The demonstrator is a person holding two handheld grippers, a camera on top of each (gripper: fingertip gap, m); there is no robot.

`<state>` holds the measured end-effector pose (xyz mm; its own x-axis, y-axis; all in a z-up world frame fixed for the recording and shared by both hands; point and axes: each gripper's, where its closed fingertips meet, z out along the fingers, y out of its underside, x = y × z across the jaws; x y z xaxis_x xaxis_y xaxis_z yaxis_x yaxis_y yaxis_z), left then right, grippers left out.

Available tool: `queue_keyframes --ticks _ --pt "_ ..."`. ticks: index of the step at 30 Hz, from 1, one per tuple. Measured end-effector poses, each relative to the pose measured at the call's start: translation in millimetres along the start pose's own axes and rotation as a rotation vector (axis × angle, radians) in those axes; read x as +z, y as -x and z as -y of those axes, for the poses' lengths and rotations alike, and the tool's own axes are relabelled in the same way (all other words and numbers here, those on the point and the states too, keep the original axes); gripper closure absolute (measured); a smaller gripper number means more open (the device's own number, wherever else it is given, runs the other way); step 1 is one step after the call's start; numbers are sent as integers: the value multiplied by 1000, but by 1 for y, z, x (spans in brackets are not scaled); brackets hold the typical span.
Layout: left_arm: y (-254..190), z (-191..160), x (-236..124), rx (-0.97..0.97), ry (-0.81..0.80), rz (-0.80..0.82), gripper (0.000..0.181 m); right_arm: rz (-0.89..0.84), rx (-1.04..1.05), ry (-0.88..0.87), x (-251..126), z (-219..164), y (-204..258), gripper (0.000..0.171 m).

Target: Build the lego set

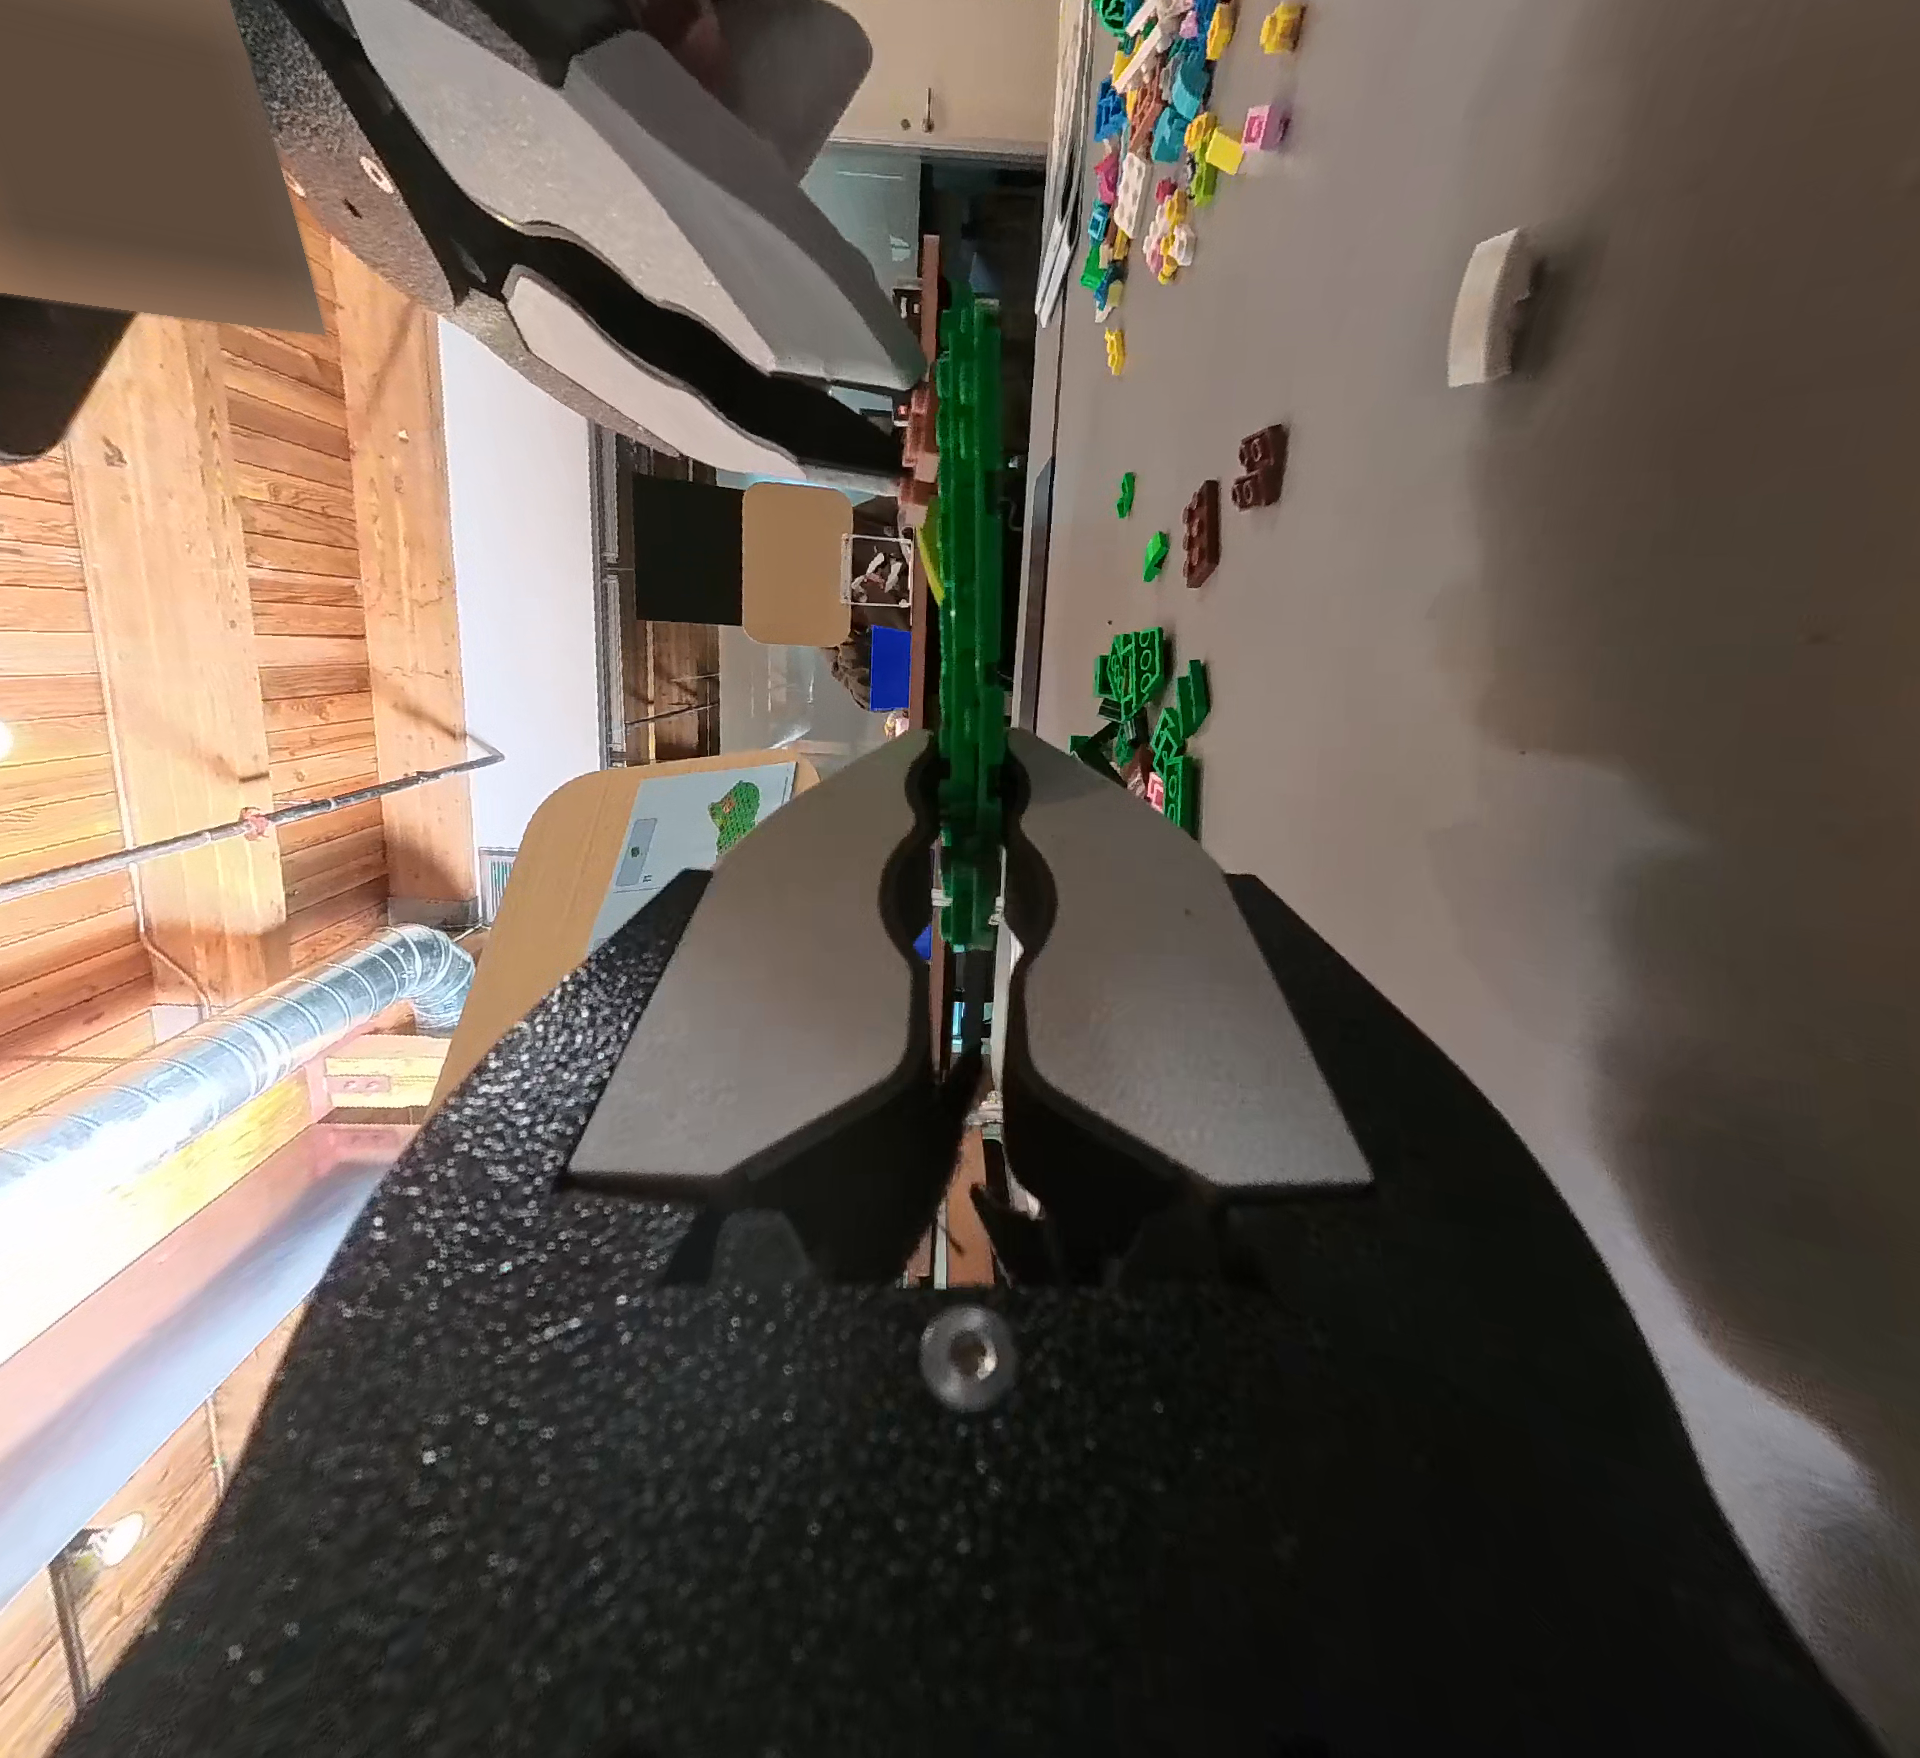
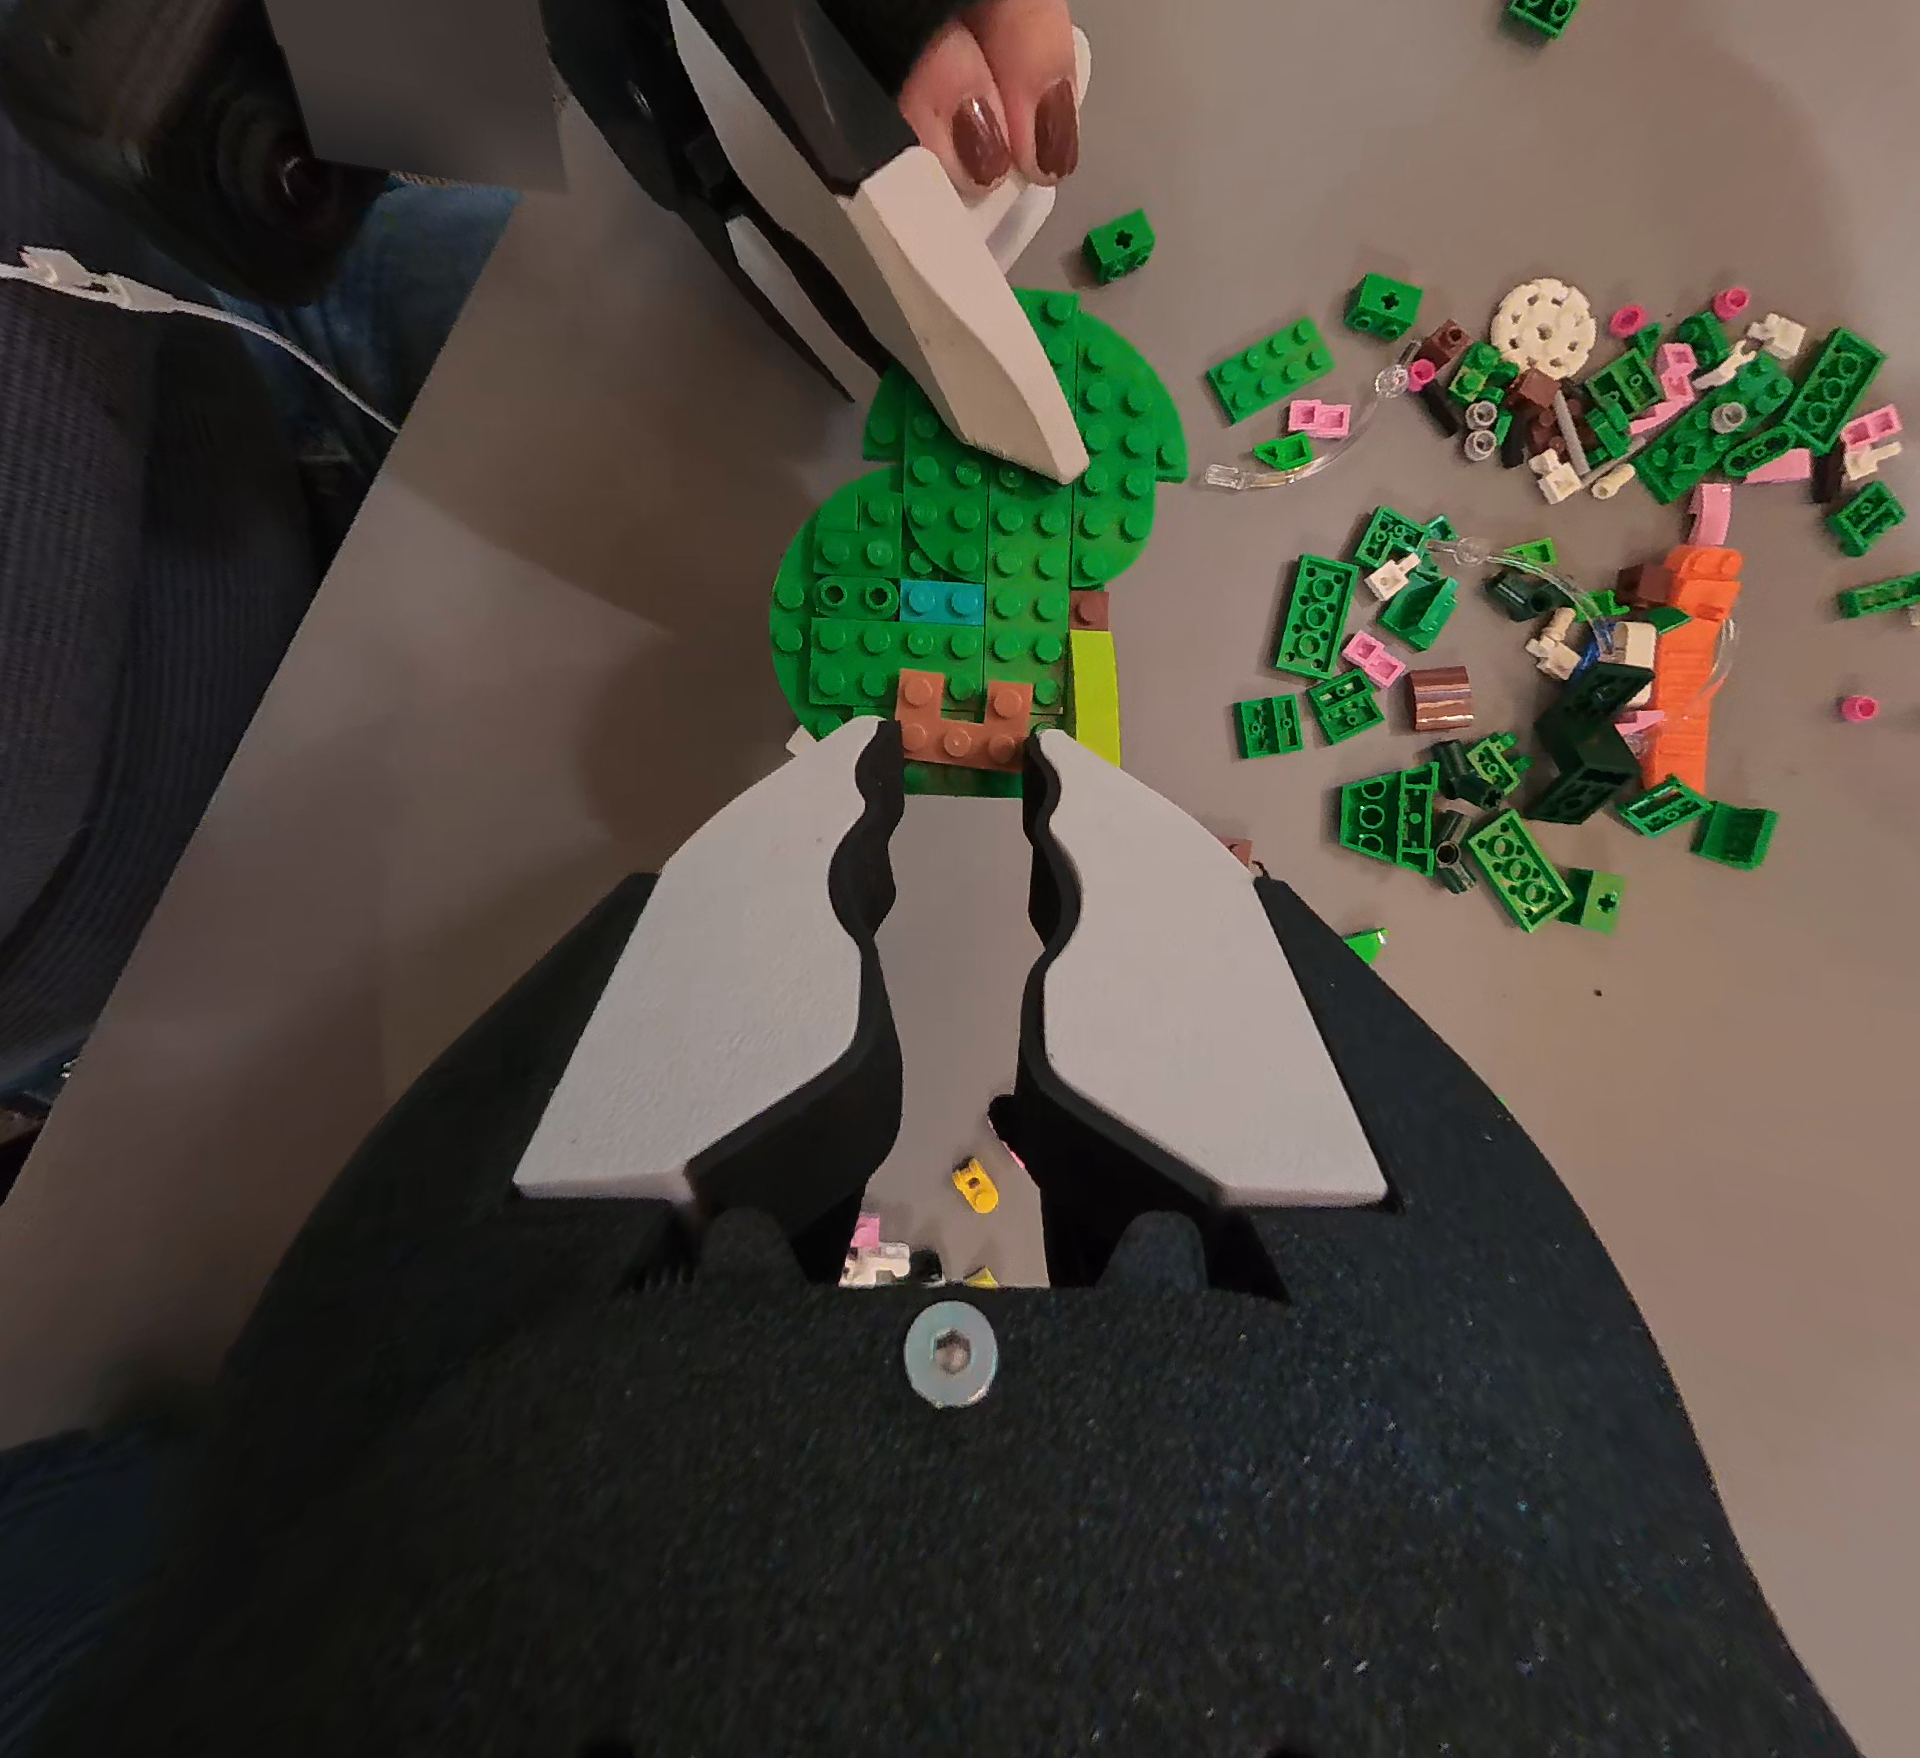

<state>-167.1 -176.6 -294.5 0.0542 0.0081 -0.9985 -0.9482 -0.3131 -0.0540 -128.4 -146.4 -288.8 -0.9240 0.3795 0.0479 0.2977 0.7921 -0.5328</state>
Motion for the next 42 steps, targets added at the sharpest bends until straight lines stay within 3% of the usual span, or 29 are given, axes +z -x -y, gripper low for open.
queue_keyframes --ticks 16,23,27,30,34,37,42 --pt "-2 7 -1 30 -27 0 173 -29 -35 31 2 0 1 150" --pt "0 4 -1 -3 -21 -3 173 -41 -38 19 -1 1 0 141" --pt "2 1 -1 -71 -22 -17 173 -142 -98 -24 -17 -3 -4 120" --pt "3 1 -1 -97 -27 -21 174 -342 -290 -70 -21 -5 -9 92" --pt "3 0 -1 -123 -30 -31 173 -578 -548 -134 -8 -6 -4 96" --pt "3 0 -2 -149 -37 -39 174 -737 -719 -155 -1 -3 0 112" --pt "4 2 -3 -151 -49 -37 174 -830 -787 -144 11 -1 -7 114"
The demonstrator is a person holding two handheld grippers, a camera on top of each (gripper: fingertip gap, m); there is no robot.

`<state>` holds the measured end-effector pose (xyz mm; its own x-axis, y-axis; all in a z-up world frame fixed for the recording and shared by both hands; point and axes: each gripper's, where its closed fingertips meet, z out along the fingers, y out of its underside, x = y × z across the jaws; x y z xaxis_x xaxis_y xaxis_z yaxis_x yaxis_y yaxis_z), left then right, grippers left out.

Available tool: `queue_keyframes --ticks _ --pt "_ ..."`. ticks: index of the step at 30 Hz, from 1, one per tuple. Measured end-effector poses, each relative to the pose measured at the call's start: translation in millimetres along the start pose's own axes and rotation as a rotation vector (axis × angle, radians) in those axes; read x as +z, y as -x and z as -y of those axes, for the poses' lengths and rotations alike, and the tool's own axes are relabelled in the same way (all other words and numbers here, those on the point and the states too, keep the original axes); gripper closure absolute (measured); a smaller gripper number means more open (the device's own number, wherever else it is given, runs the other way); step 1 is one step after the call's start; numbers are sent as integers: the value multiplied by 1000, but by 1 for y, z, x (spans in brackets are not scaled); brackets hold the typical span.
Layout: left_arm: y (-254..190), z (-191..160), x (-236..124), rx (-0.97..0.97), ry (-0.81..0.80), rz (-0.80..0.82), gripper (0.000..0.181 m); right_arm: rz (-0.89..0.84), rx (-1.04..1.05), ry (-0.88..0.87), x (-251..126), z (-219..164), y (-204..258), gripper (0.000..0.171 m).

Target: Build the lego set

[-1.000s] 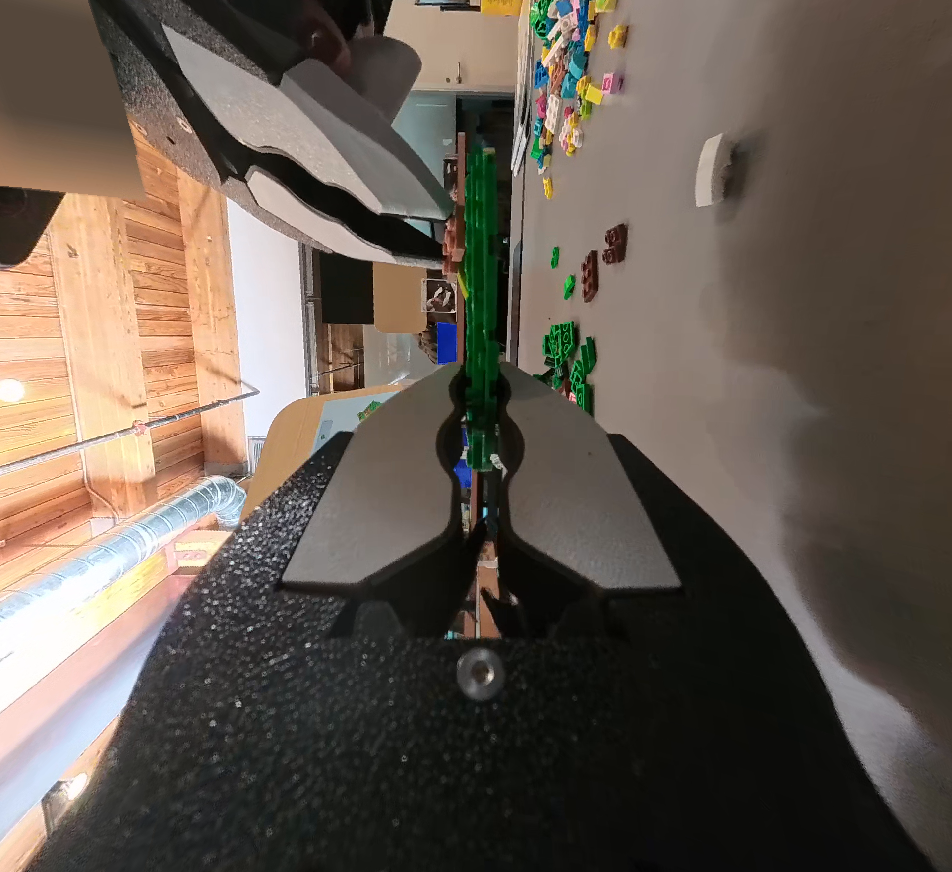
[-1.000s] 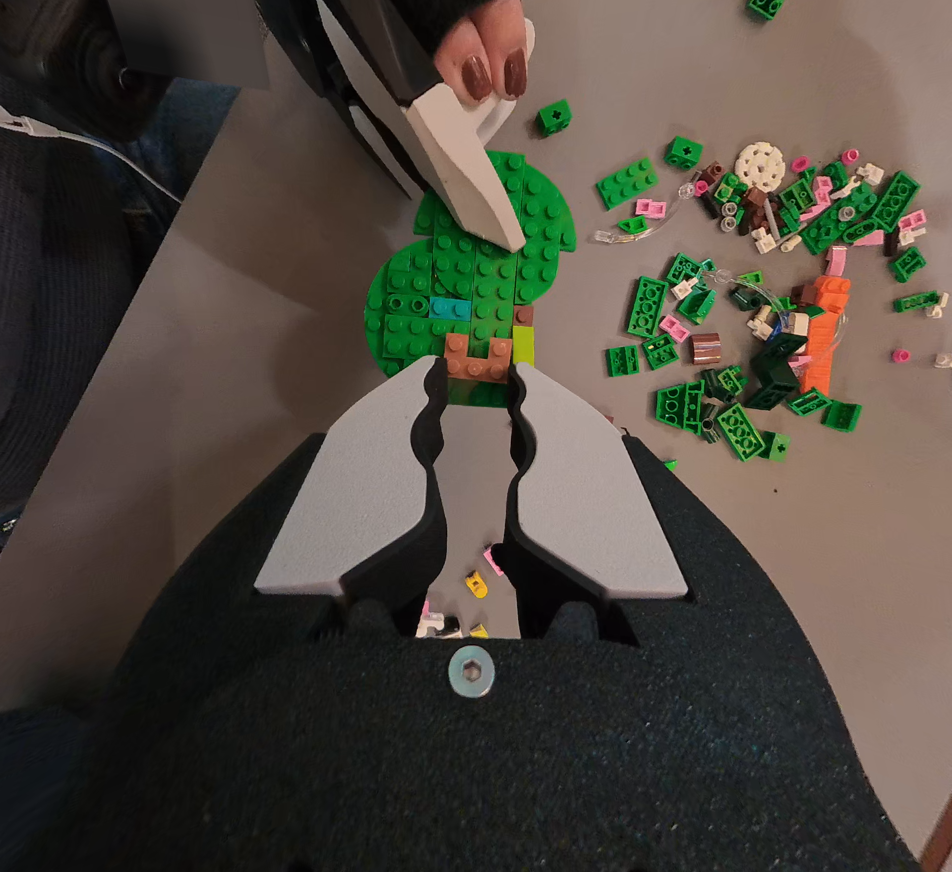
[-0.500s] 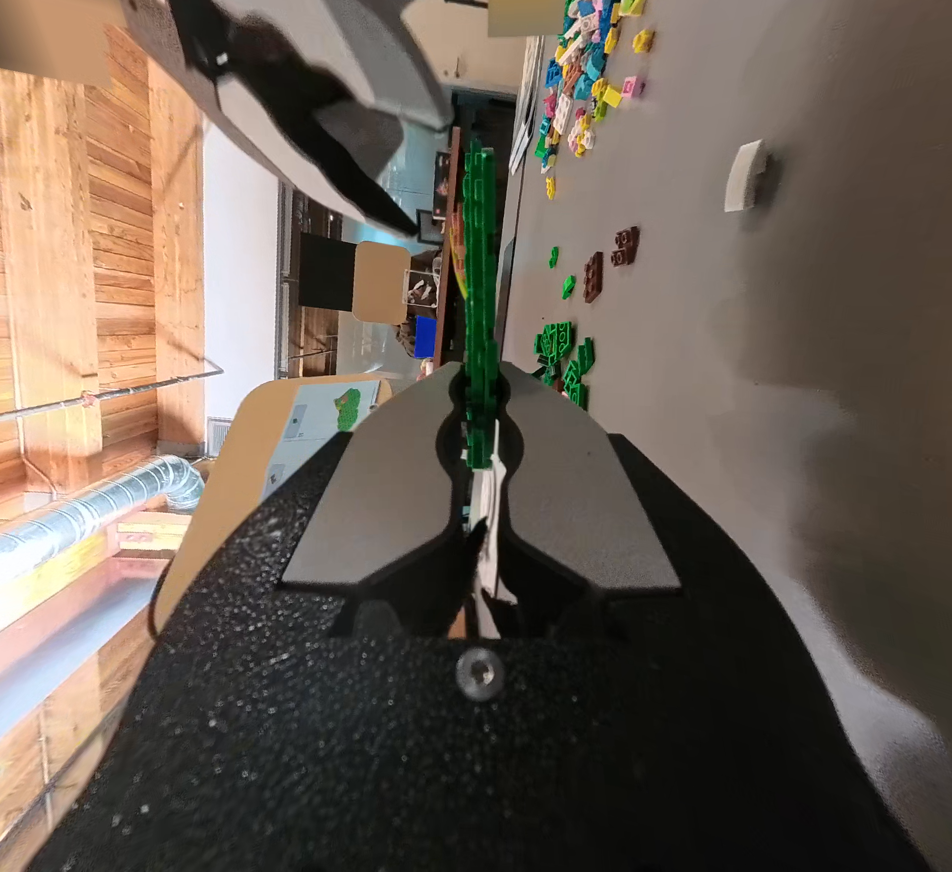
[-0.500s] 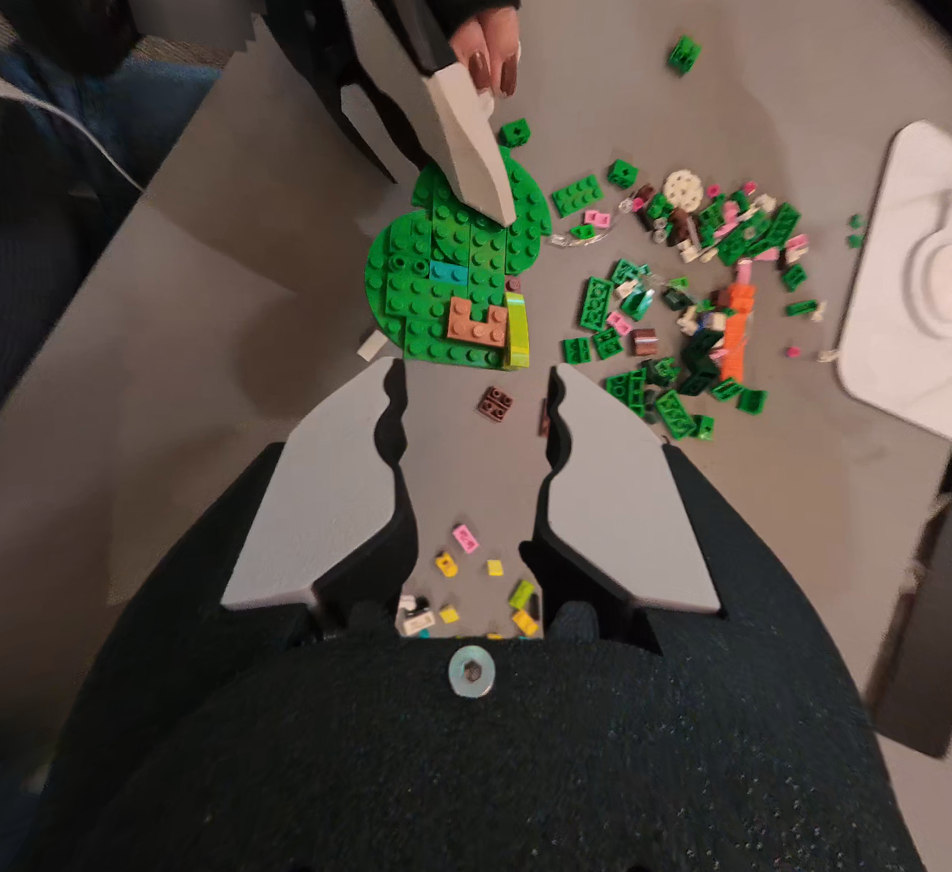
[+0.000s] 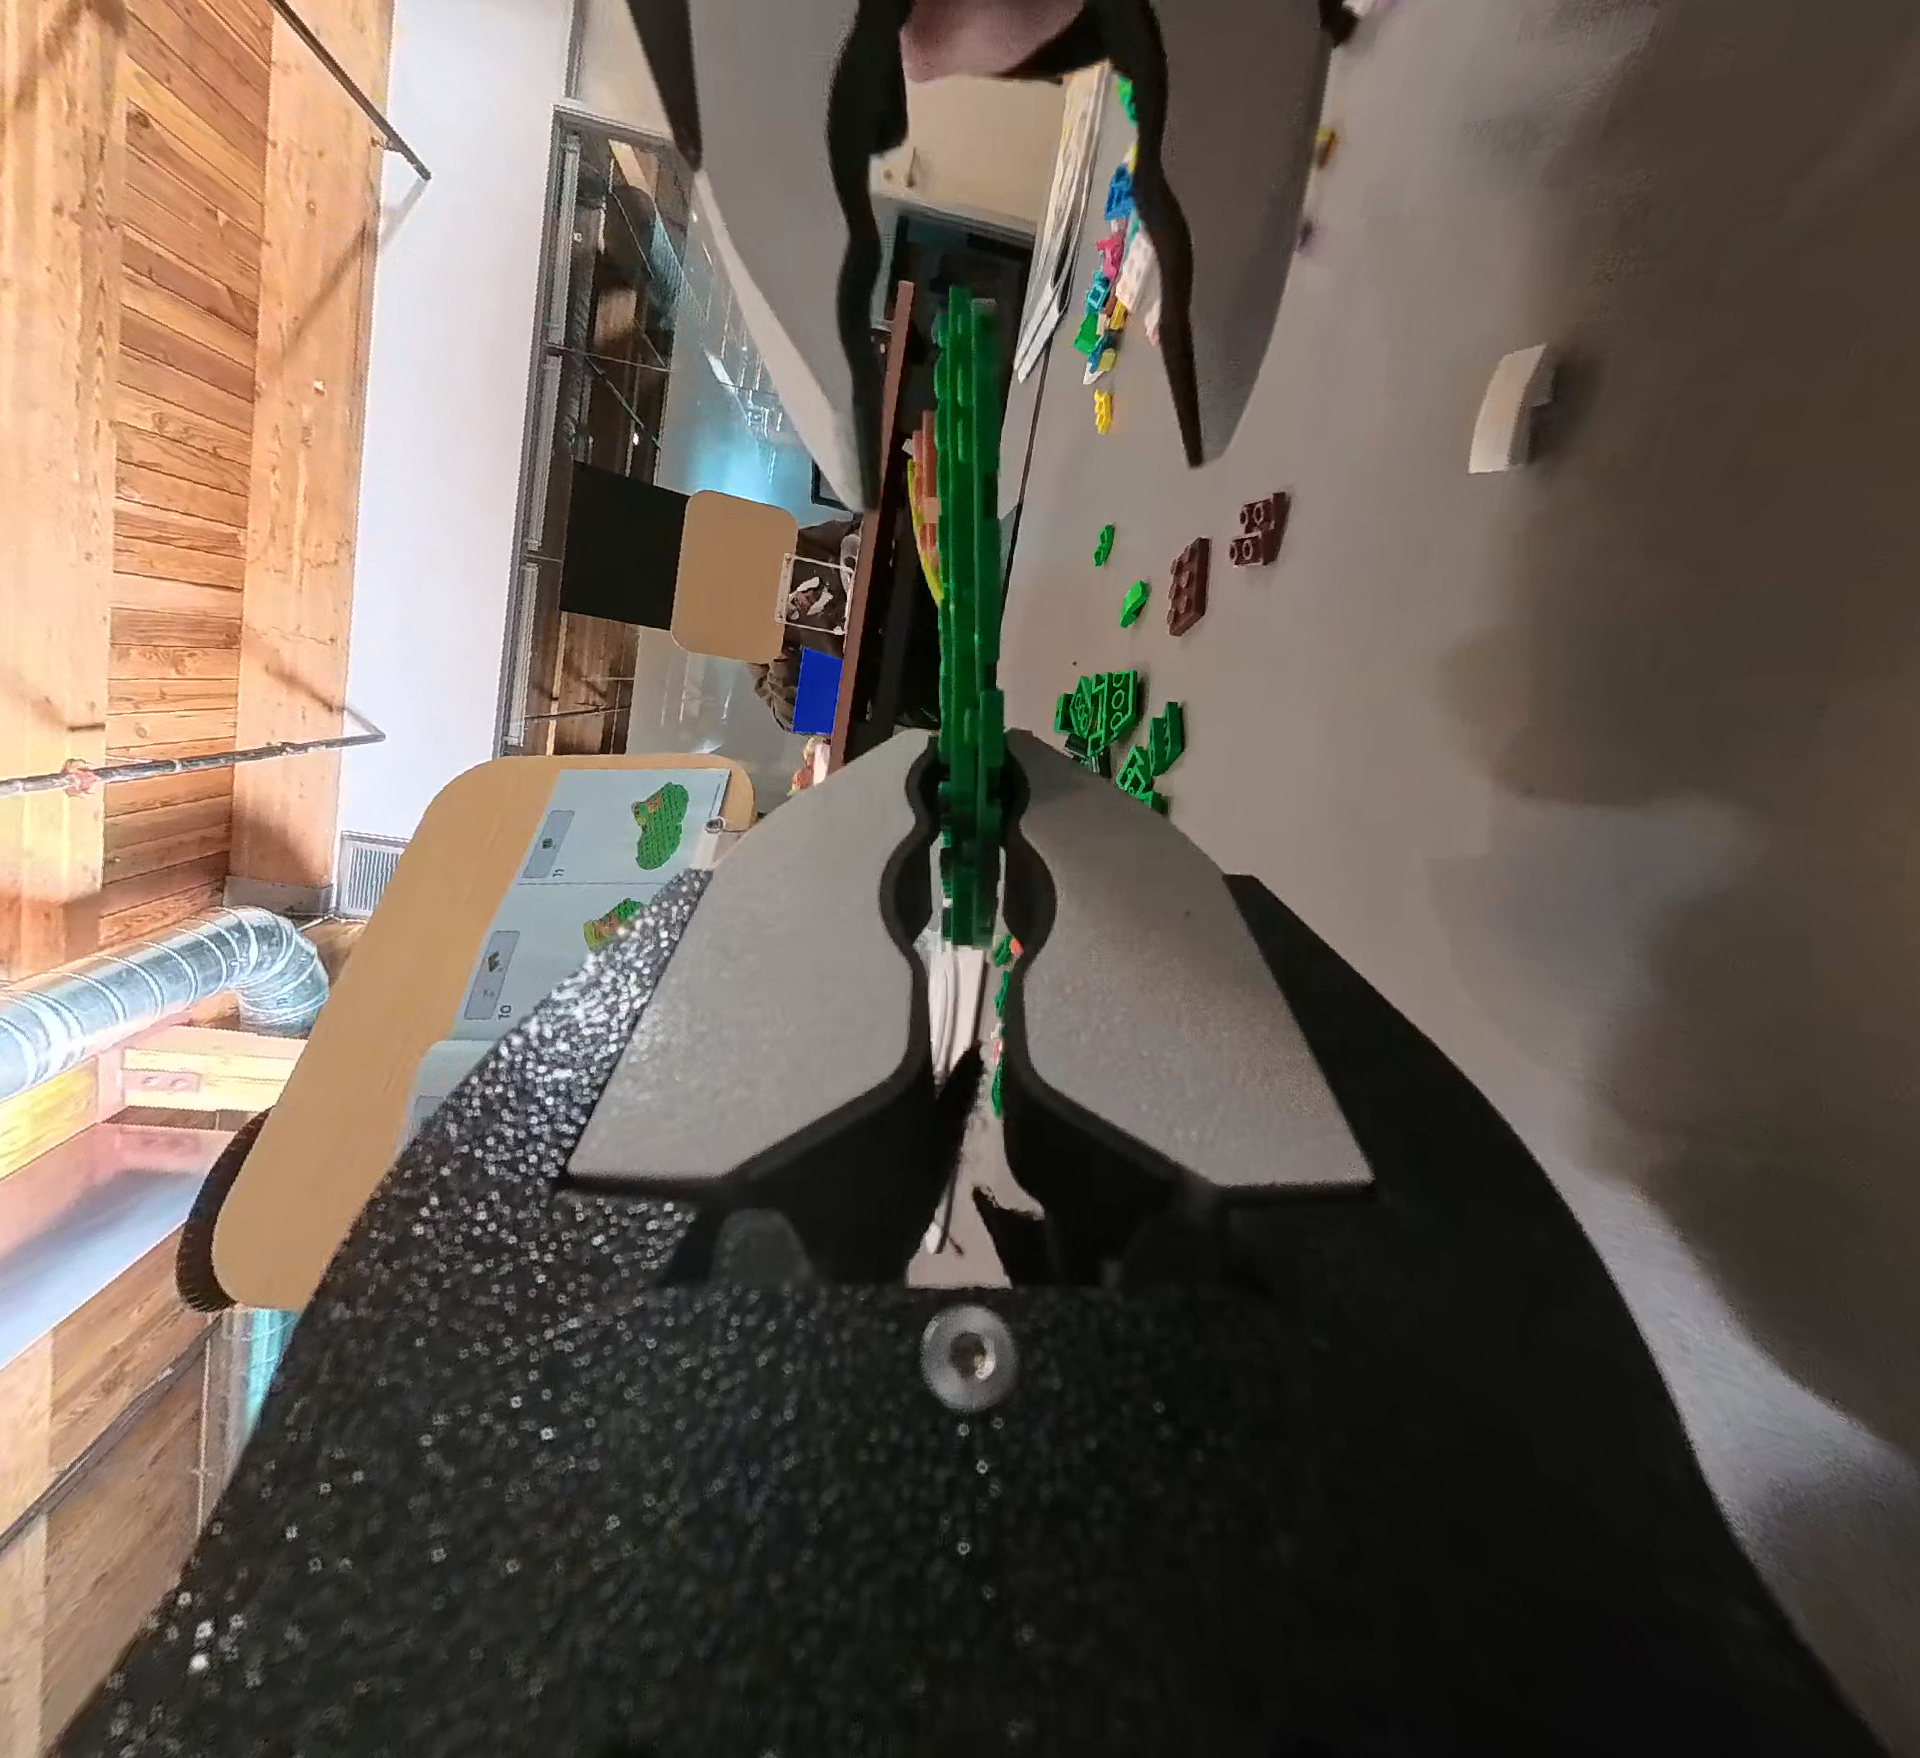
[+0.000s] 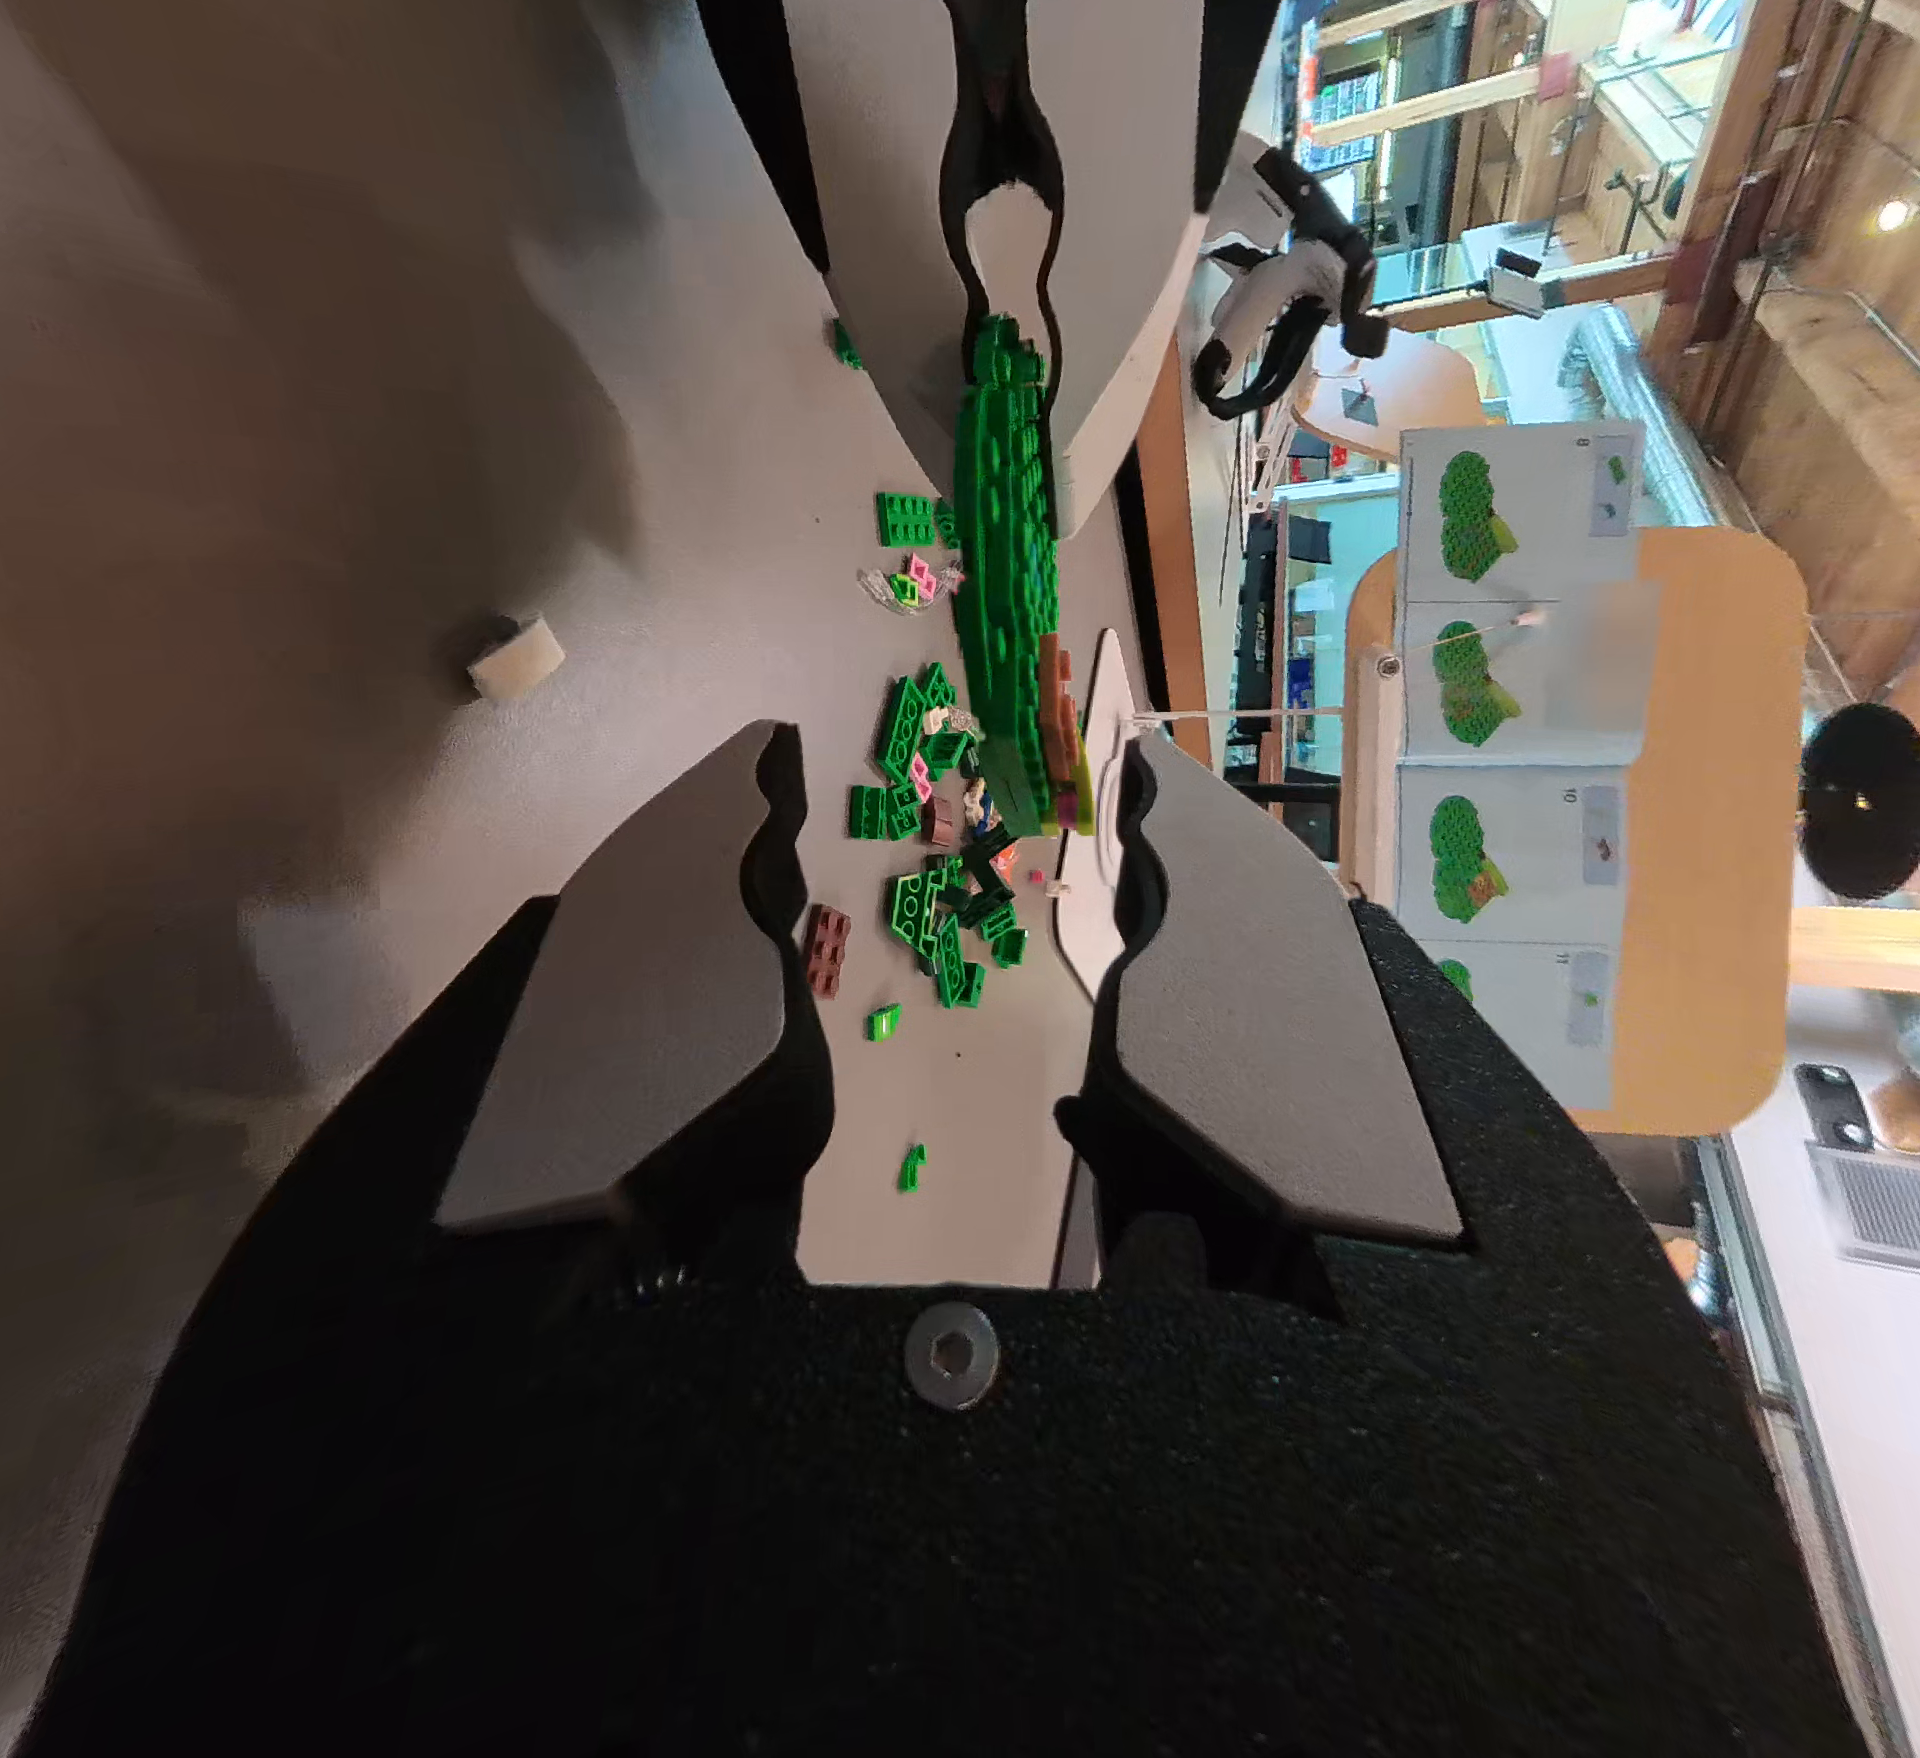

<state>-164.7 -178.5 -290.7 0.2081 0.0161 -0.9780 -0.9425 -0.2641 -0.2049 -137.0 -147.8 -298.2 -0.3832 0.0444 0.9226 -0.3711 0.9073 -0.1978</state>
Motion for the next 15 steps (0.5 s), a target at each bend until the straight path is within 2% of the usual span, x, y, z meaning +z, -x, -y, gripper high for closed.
queue_keyframes --ticks 10,15 --pt "-3 8 -2 40 -39 -3 174 -118 -73 -71 -1 13 -6 157" --pt "-4 10 -3 20 -54 -12 174 -130 -97 -76 -3 14 -6 158"
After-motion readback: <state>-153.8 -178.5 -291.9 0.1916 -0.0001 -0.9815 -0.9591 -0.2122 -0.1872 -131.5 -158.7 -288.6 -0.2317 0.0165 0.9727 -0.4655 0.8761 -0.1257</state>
